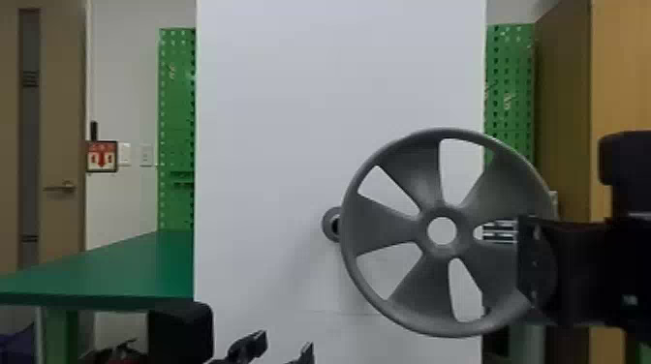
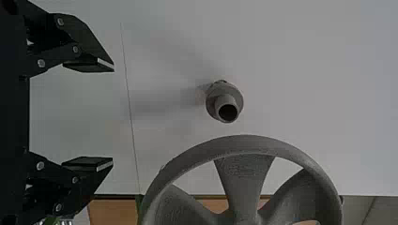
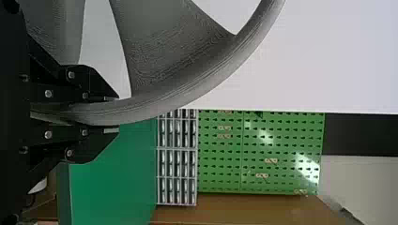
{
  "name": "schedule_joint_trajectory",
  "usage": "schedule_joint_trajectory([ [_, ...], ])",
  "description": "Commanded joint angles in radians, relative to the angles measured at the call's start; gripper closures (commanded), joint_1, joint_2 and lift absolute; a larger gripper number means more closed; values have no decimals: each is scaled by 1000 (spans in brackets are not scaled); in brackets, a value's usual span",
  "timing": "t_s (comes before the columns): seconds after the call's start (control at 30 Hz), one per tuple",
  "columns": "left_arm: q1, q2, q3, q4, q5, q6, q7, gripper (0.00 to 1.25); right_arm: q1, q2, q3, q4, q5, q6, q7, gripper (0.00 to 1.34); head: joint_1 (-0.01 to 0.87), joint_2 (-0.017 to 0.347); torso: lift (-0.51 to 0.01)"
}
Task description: Hold the wheel and insert it
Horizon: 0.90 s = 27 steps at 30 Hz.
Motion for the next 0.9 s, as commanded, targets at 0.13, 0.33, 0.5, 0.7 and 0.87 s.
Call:
schedule_joint_trajectory([
  [0.13,2,0,0,0,0,0,1,530,-3,11,26,15,8,-2,1,1130,5,107,-479],
  [0.33,2,0,0,2,0,0,1,530,-11,29,47,36,16,-8,0,1130,5,107,-479],
  [0.5,2,0,0,2,0,0,1,530,-15,42,73,53,18,-21,0,1130,5,107,-479],
  [0.7,2,0,0,2,0,0,1,530,-25,42,98,73,15,-35,0,1130,5,107,-479],
  [0.87,2,2,0,3,0,2,1,530,-29,42,116,78,13,-44,0,1130,5,107,-479],
])
